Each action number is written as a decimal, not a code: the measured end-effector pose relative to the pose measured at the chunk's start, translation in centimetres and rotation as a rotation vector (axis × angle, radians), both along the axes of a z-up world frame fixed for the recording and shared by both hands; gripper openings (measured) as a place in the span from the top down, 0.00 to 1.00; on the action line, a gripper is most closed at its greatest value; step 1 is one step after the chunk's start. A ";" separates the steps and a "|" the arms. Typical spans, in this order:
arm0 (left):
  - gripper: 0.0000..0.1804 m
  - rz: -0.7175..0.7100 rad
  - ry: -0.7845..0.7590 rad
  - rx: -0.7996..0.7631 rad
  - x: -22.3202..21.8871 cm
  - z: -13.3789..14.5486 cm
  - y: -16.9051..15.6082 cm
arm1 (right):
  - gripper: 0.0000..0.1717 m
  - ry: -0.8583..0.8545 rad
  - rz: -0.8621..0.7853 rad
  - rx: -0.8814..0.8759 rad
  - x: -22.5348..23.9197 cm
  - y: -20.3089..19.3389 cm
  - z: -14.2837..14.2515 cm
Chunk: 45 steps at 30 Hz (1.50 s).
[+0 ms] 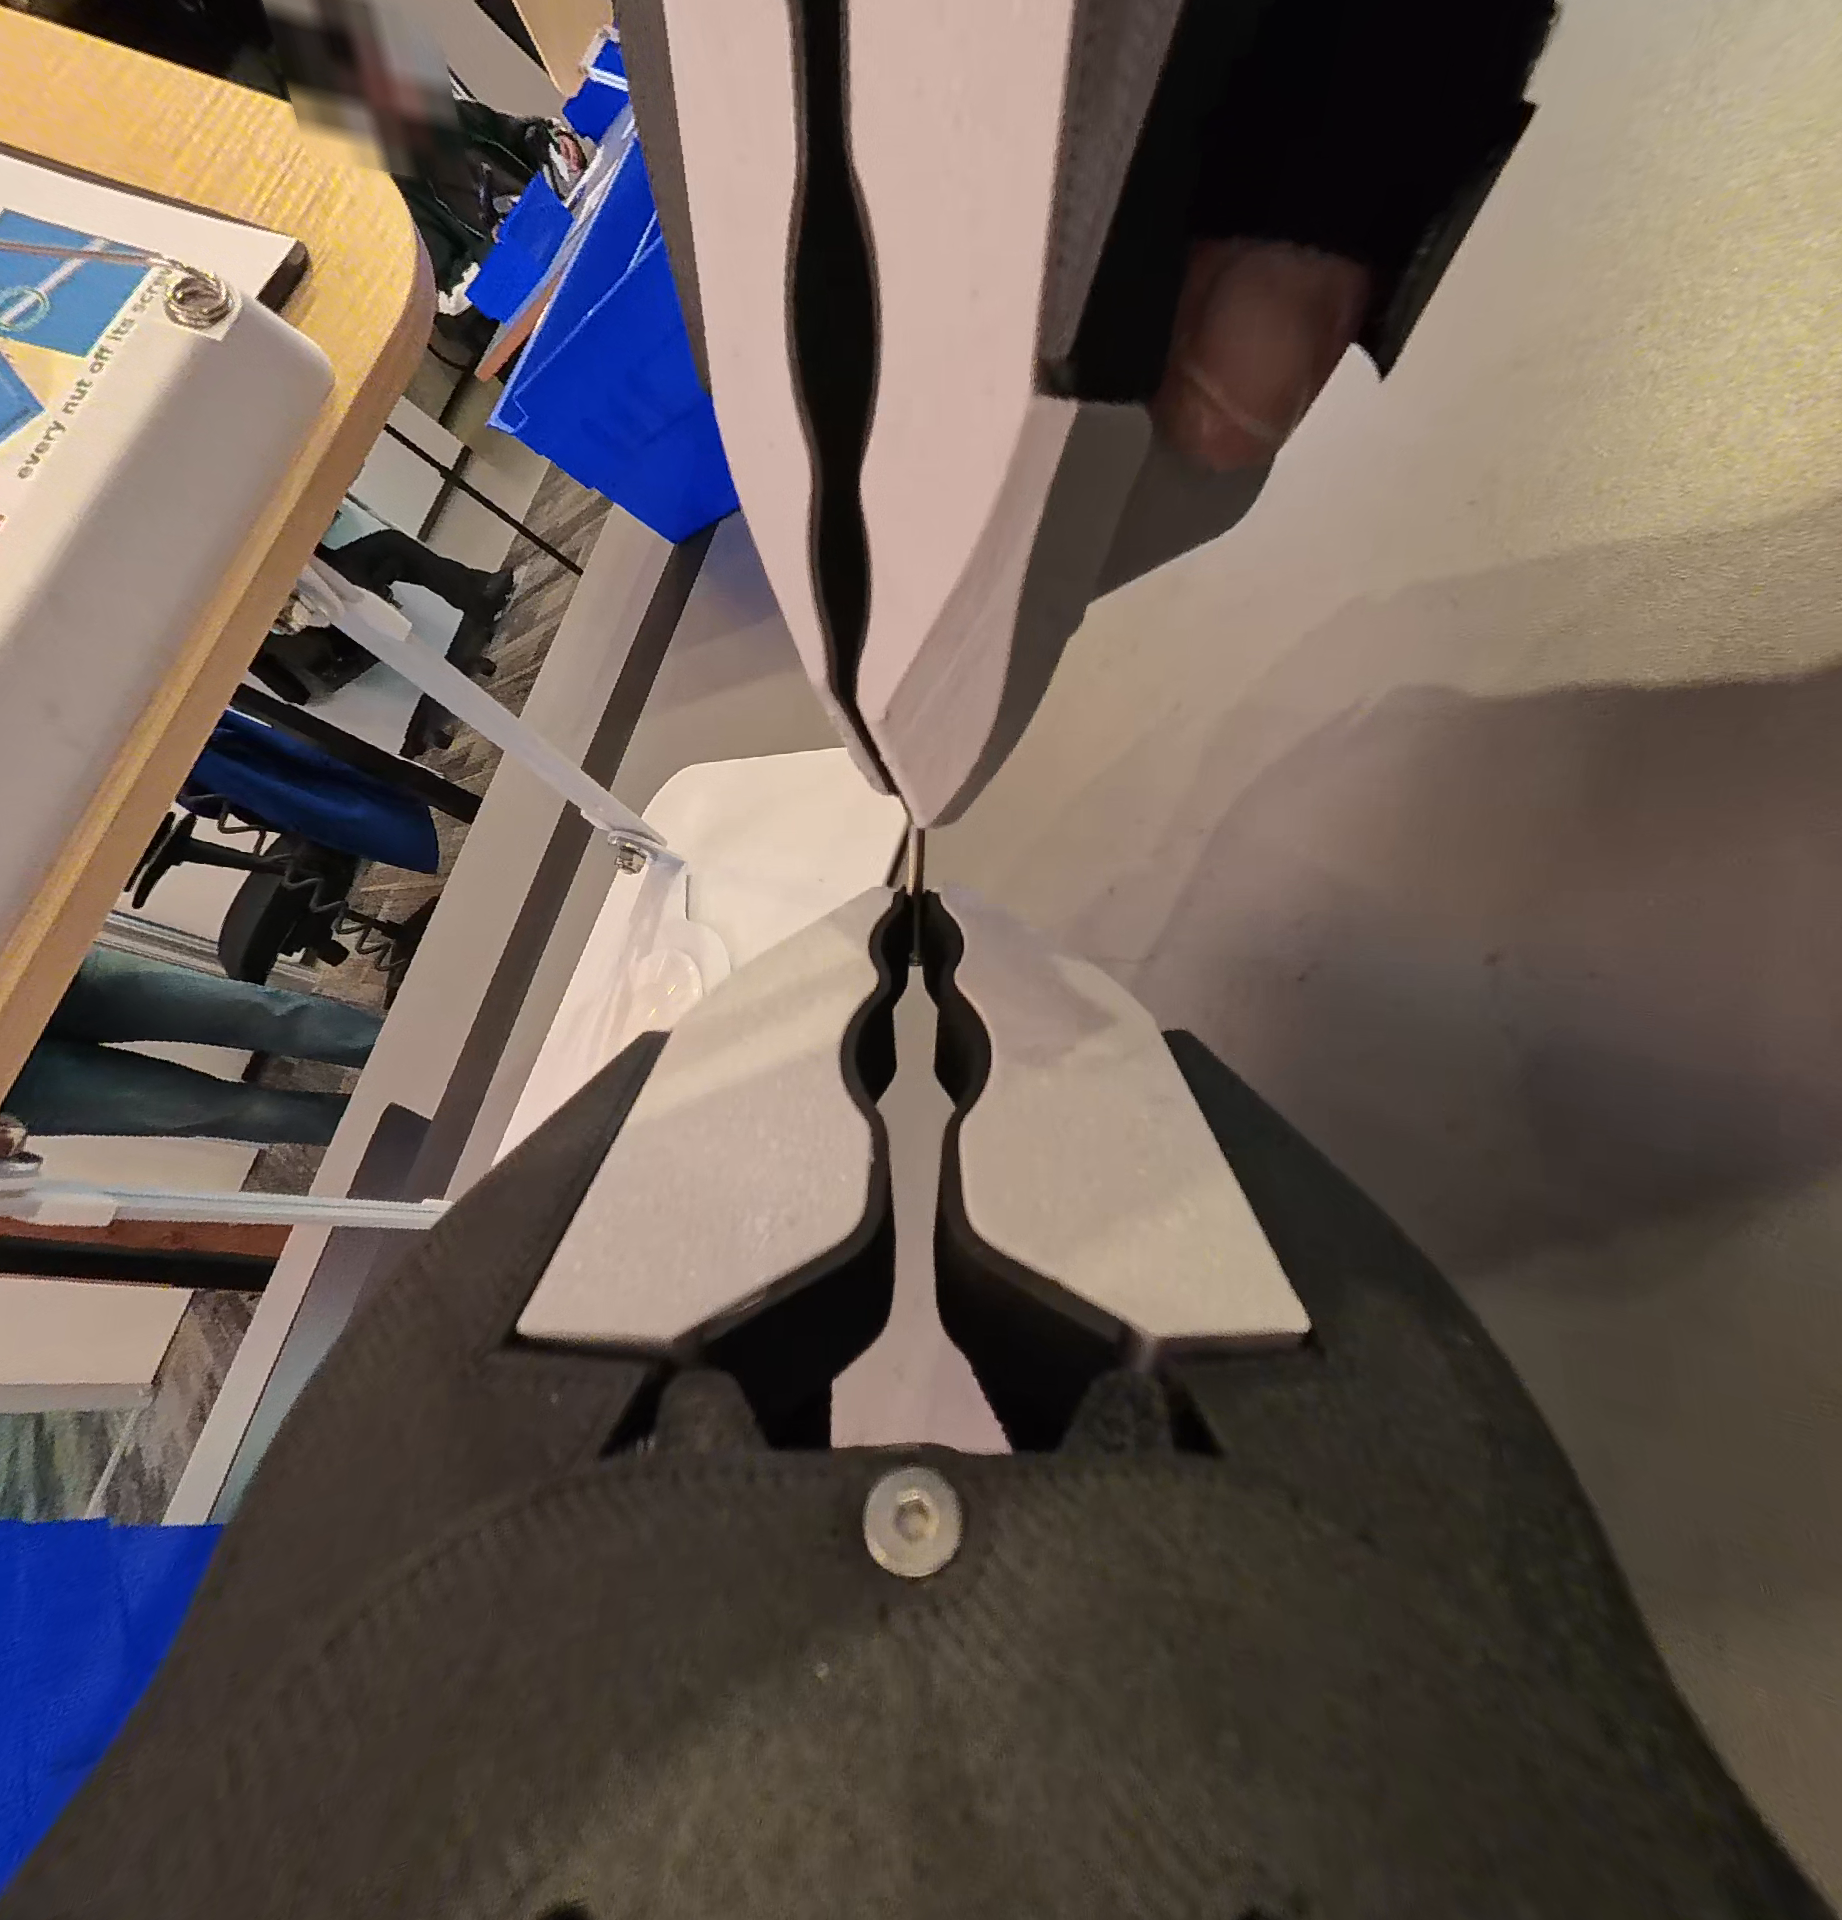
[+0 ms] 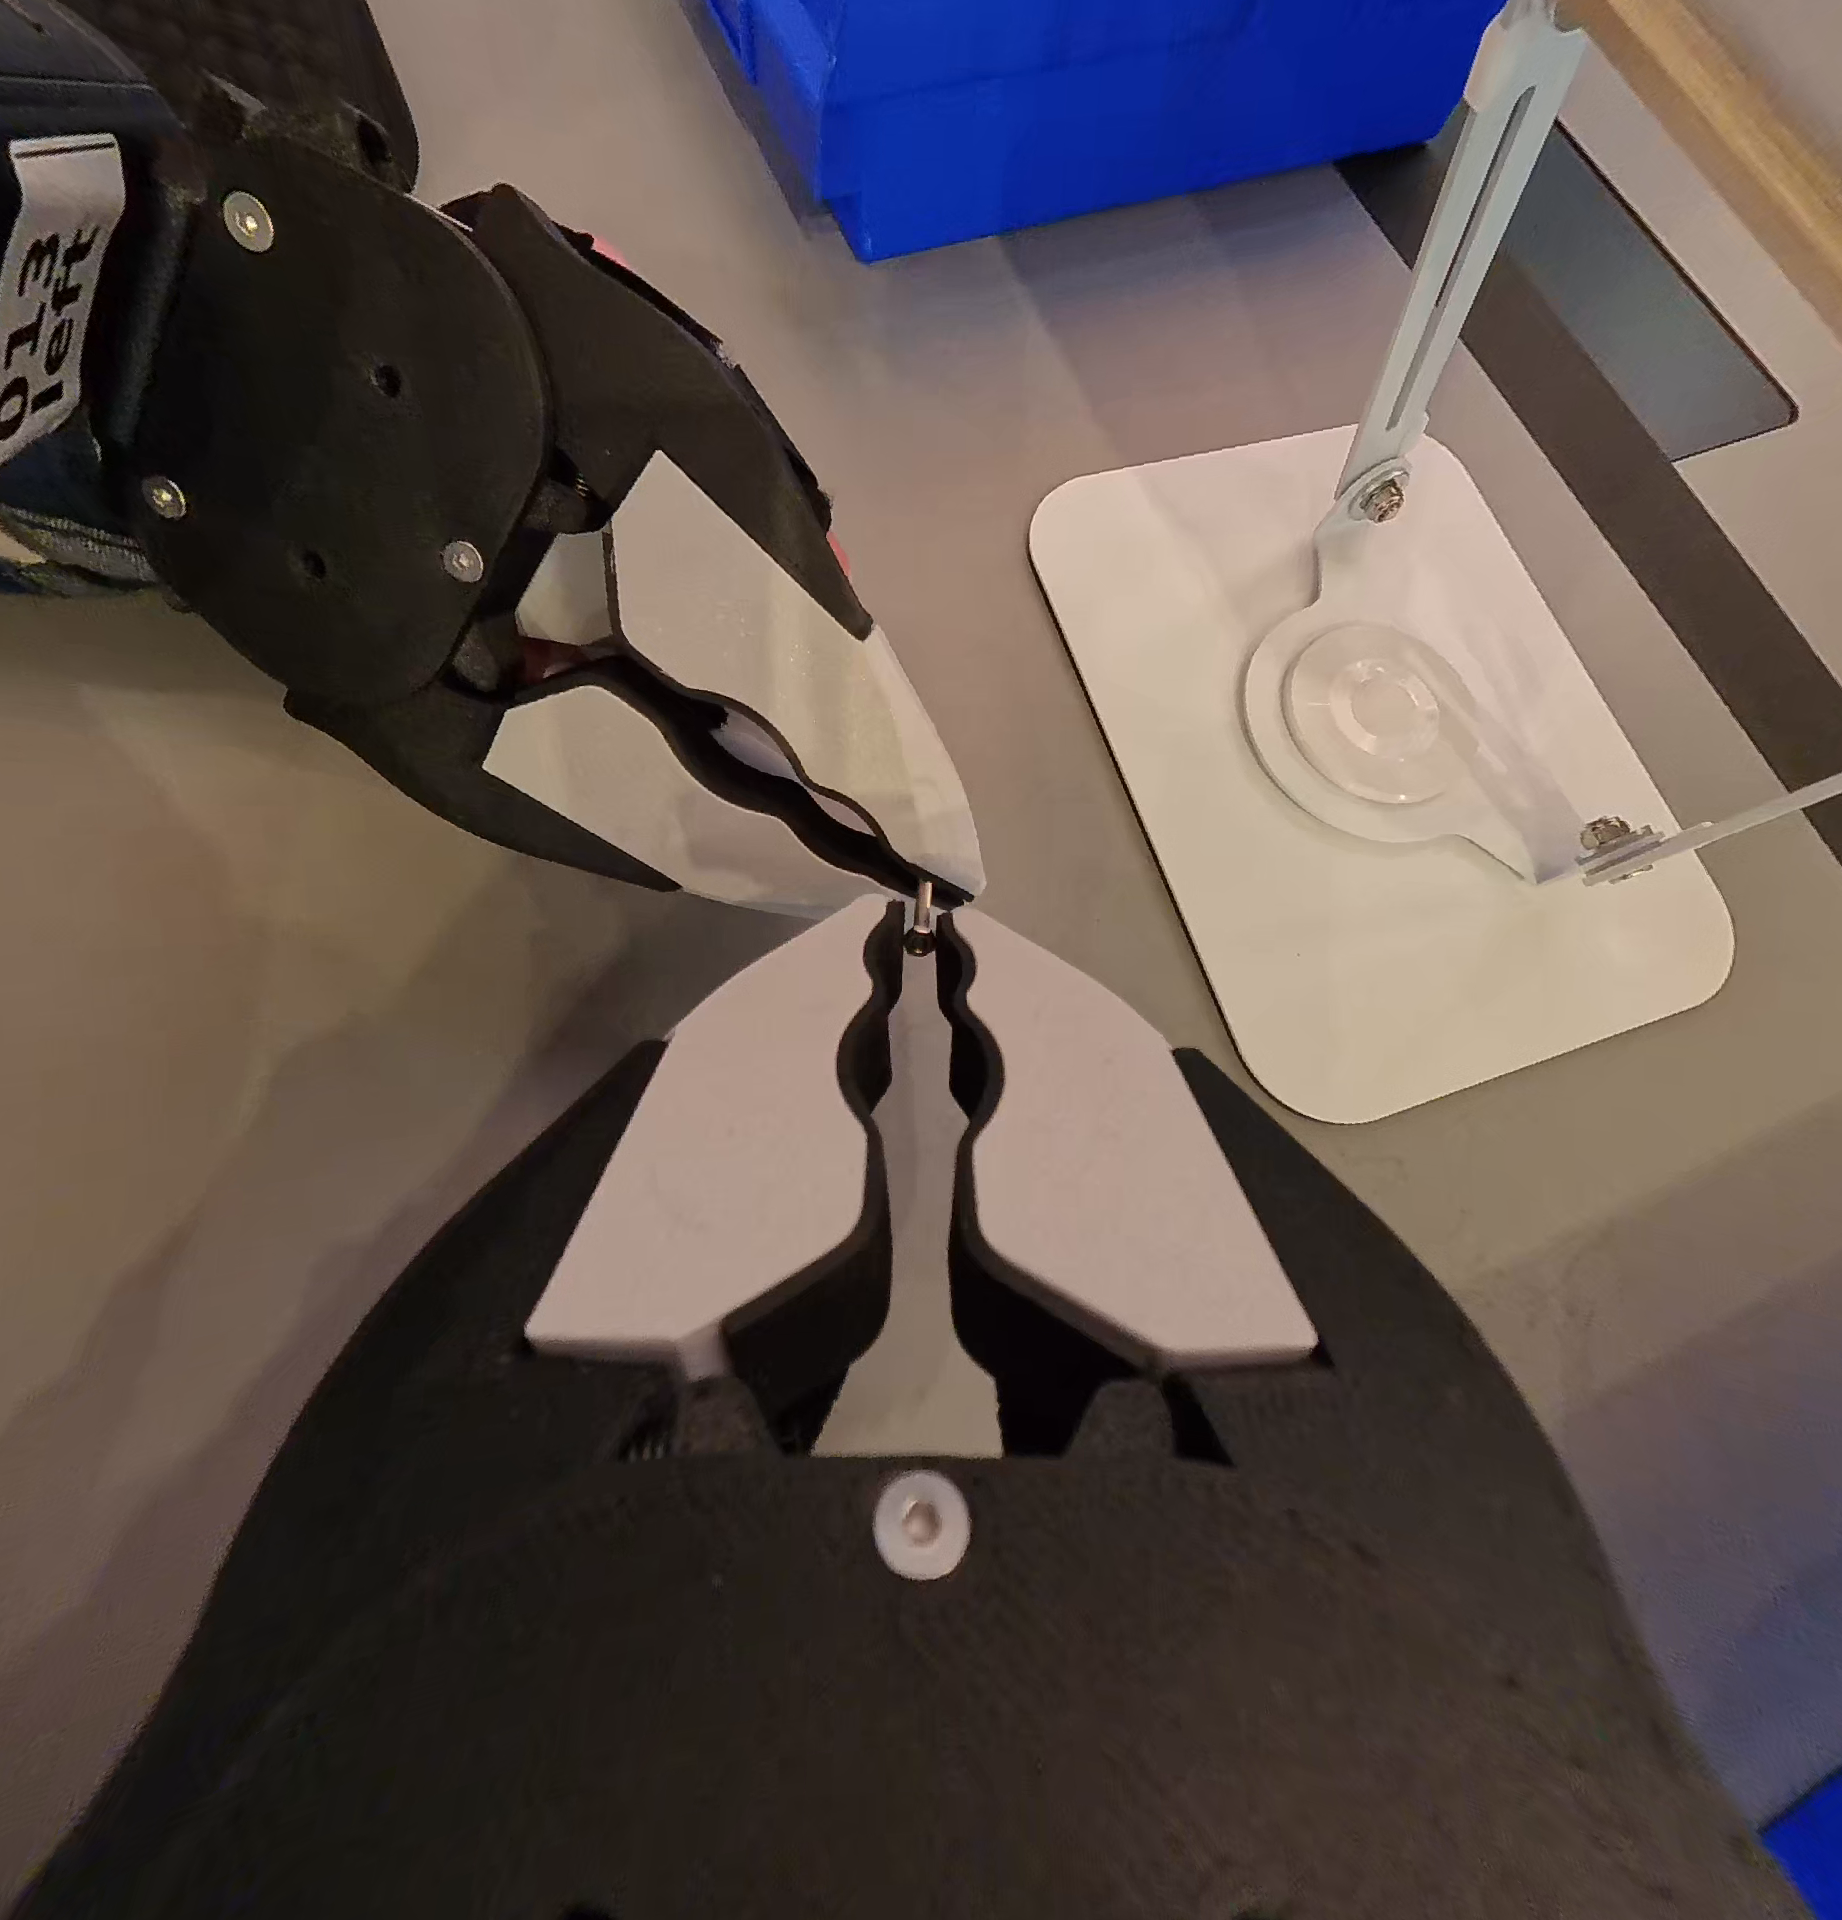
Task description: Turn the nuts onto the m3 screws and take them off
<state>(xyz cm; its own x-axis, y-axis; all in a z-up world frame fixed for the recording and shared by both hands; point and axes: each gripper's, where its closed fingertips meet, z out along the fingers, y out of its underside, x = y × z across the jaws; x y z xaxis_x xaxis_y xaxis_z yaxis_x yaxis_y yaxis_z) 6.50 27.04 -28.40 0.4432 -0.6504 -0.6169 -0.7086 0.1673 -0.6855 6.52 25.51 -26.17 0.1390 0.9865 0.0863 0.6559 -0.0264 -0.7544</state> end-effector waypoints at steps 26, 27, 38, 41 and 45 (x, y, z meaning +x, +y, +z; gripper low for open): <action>0.99 0.016 0.152 0.082 0.0 -0.9 -0.1 | 0.97 -0.239 0.063 0.112 0.4 -0.4 -1.2; 0.99 0.018 0.149 0.082 -0.1 -0.8 -0.1 | 0.97 -0.217 0.048 0.088 0.4 -0.4 -1.2; 0.99 0.023 0.159 0.096 -0.1 -0.8 -0.2 | 0.97 0.005 -0.074 -0.157 0.3 -0.5 -0.9; 0.99 0.017 0.149 0.094 0.0 -0.7 -0.3 | 0.97 -0.010 -0.068 -0.096 0.3 -0.6 -0.9; 0.99 0.015 0.135 0.091 0.1 -0.6 -0.3 | 0.97 -0.075 -0.055 0.040 0.3 -0.6 -0.8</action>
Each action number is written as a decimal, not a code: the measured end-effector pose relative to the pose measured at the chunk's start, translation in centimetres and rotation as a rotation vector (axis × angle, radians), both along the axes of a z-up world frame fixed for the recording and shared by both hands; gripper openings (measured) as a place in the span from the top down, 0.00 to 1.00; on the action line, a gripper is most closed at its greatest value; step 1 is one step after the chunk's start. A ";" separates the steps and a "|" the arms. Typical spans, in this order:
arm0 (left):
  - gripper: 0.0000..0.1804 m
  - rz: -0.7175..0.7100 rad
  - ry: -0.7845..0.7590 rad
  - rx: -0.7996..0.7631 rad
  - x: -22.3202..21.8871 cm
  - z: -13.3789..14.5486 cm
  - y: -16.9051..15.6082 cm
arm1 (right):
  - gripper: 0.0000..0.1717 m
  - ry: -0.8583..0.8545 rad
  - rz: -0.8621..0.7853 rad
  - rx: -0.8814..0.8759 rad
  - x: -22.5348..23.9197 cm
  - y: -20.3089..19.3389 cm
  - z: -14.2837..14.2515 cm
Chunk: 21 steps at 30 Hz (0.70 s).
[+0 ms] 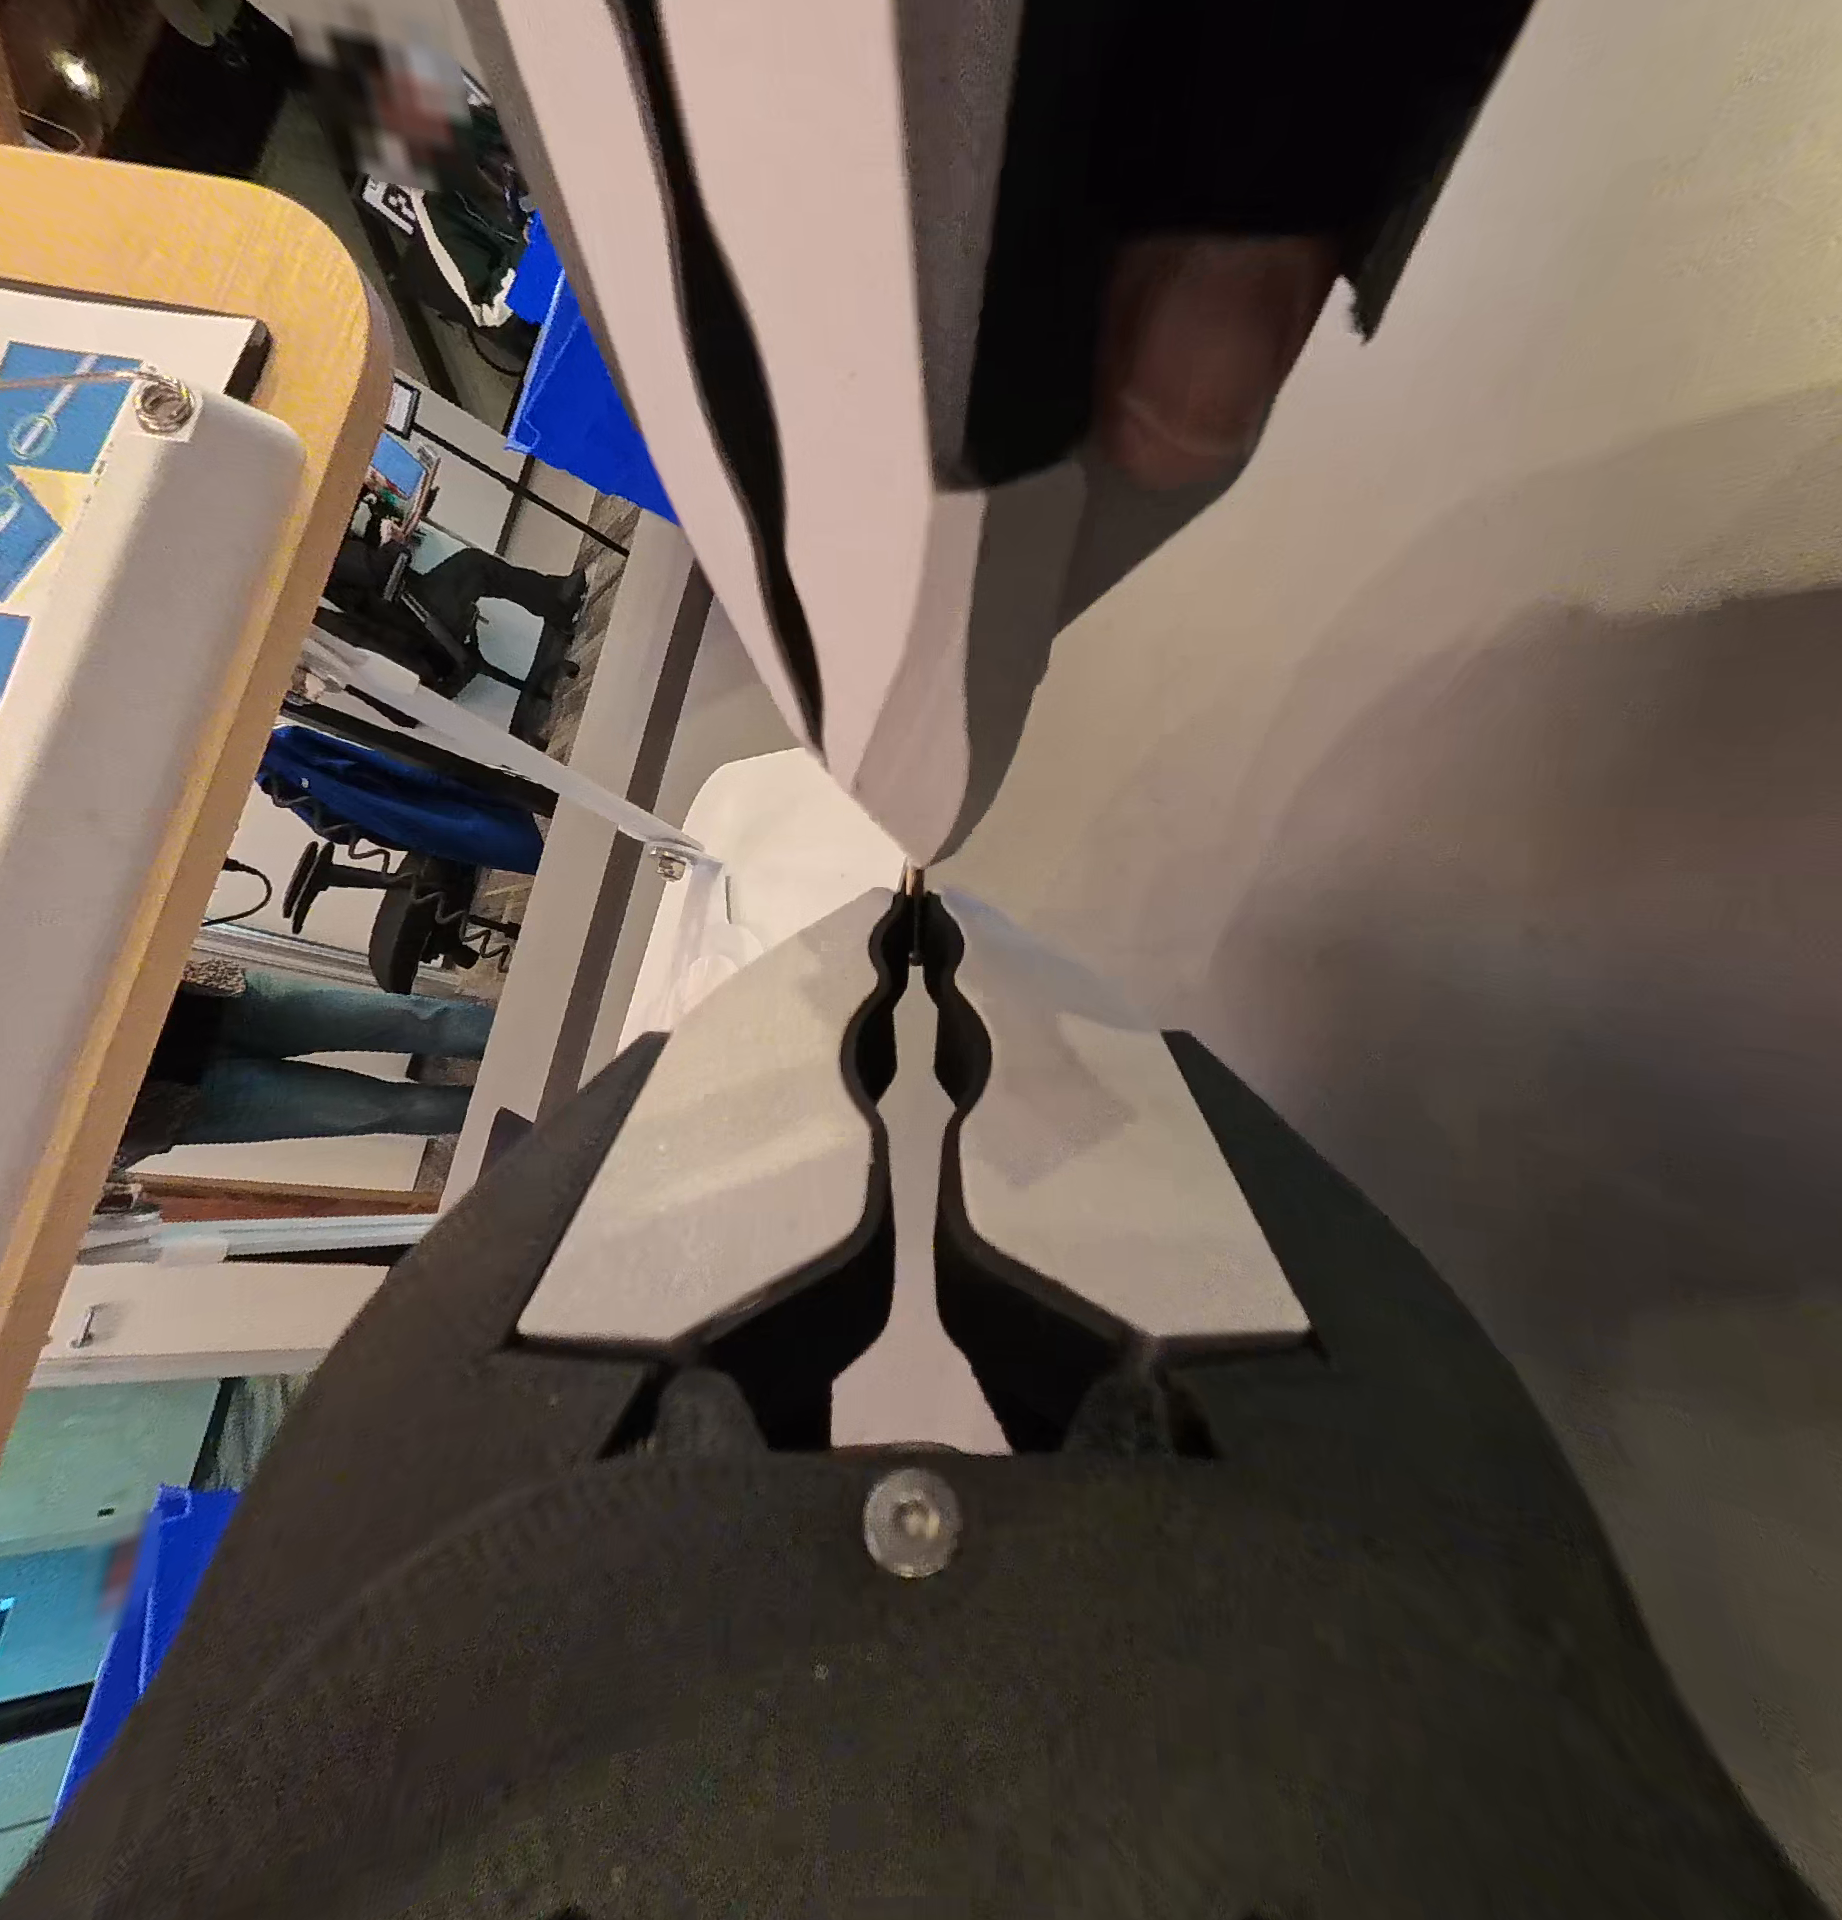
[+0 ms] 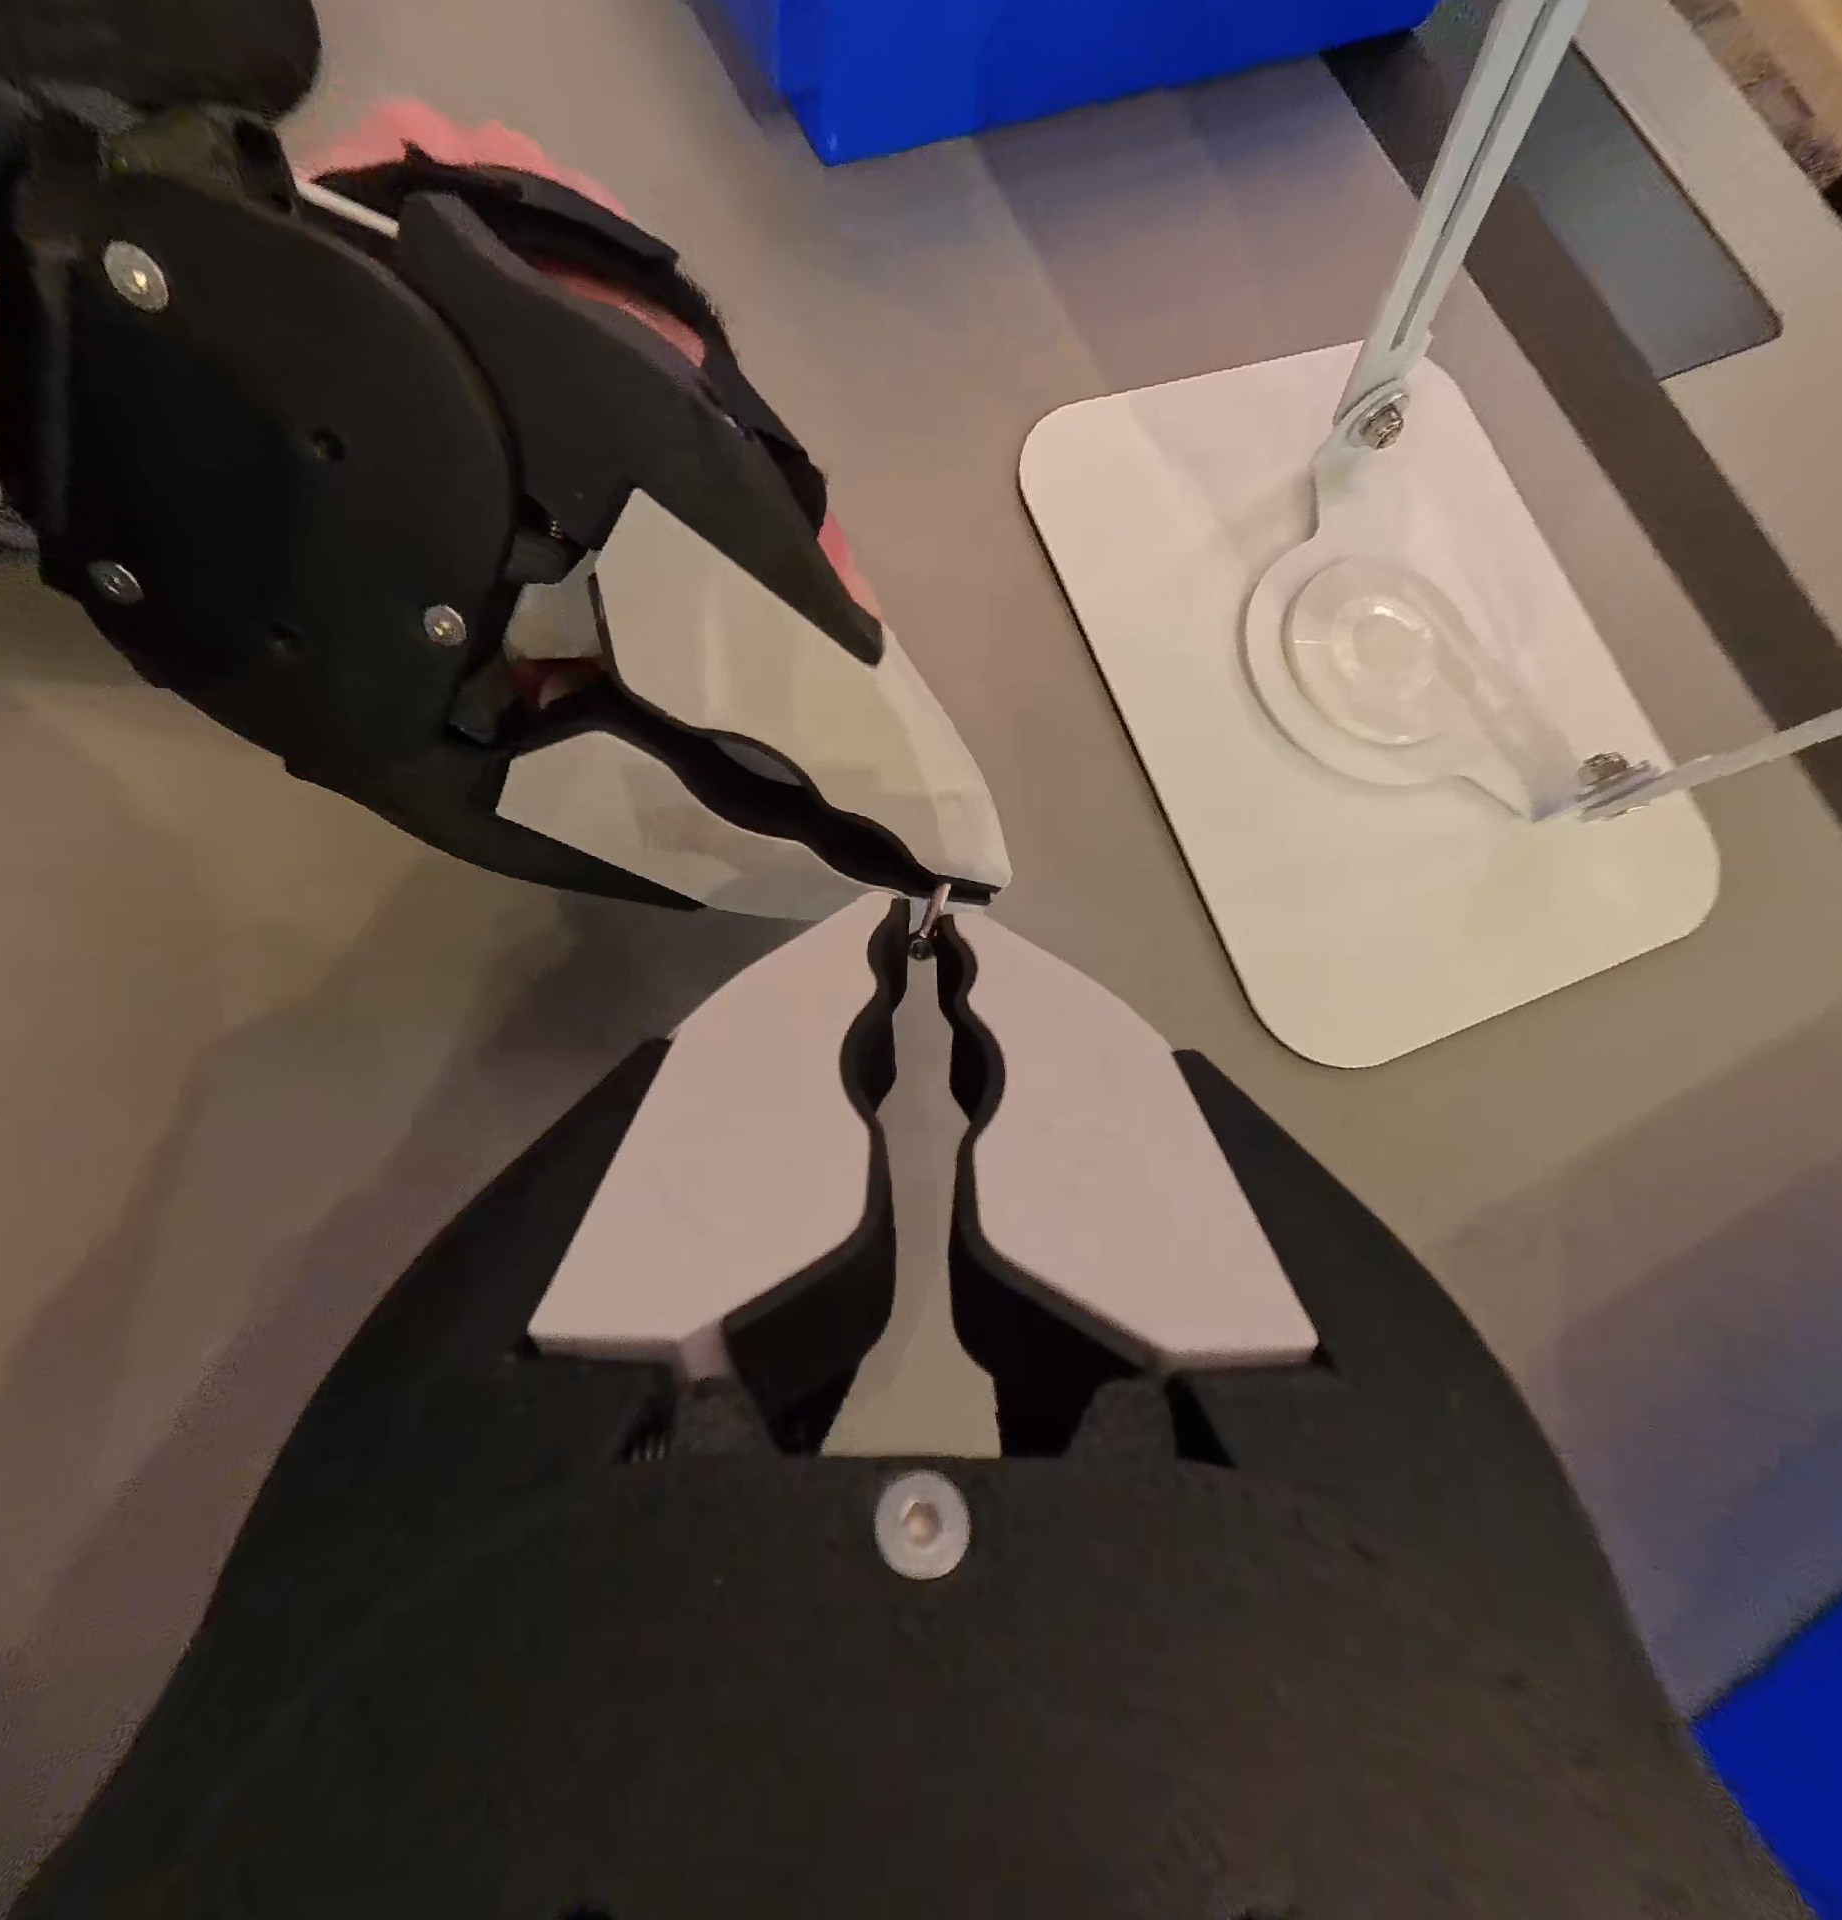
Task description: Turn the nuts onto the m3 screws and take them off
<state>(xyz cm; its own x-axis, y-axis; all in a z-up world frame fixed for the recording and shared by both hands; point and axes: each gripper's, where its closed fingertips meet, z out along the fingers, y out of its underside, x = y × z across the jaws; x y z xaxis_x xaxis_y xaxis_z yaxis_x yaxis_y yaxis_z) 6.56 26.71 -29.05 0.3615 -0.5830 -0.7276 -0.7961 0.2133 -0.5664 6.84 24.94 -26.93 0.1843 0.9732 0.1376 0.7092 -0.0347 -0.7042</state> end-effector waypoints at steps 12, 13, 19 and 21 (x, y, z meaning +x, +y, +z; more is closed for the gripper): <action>0.99 0.000 -0.005 -0.008 0.0 -0.1 -0.1 | 0.97 -0.072 0.008 0.109 0.1 0.2 -0.1; 0.99 0.000 -0.007 -0.008 0.0 -0.1 -0.1 | 0.97 -0.070 0.007 0.107 0.1 0.2 -0.1; 0.99 -0.008 -0.012 -0.003 0.2 0.1 -0.2 | 0.97 -0.052 0.005 0.082 0.1 0.1 -0.2; 0.99 -0.008 -0.025 0.000 0.2 0.3 -0.2 | 0.97 -0.030 0.005 0.097 0.0 0.2 0.1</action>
<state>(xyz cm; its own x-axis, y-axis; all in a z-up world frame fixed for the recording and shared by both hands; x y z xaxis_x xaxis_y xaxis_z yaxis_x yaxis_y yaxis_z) 6.75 26.46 -28.71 0.3754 -0.5859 -0.7182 -0.7798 0.2192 -0.5864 6.82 25.12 -26.79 0.1740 0.9560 0.2363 0.7302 0.0357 -0.6822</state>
